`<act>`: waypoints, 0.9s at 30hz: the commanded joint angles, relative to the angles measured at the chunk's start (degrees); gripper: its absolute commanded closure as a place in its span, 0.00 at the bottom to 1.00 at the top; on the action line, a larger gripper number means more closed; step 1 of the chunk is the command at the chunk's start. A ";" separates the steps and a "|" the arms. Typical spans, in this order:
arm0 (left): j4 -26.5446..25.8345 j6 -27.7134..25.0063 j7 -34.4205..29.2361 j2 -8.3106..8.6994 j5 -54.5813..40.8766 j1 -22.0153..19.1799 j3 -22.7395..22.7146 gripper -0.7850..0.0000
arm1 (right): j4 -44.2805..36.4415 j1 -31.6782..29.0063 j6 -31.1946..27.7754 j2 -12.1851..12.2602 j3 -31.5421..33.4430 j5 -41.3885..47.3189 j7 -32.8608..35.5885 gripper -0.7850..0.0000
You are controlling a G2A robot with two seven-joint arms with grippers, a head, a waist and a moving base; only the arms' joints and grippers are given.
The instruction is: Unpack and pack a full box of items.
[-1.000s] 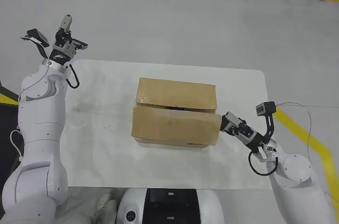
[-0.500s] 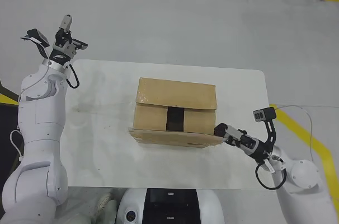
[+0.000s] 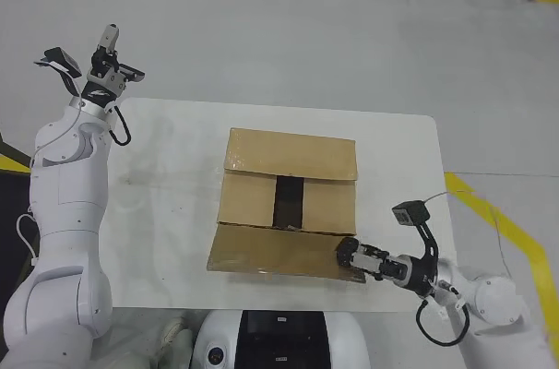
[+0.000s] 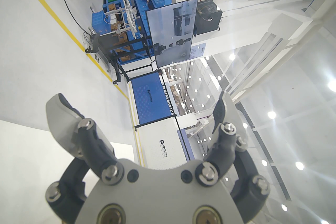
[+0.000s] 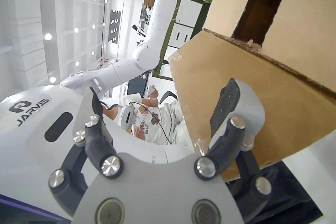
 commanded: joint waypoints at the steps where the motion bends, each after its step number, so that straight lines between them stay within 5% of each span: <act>1: 0.00 0.00 0.00 0.00 0.00 0.00 0.00 0.00 | -0.30 -0.49 0.10 0.14 -0.40 -0.54 0.55 0.00; 27: 0.00 0.00 0.00 0.00 0.00 0.00 0.00 0.00 | 7.37 1.61 5.69 1.14 -8.64 -11.06 -3.83 0.00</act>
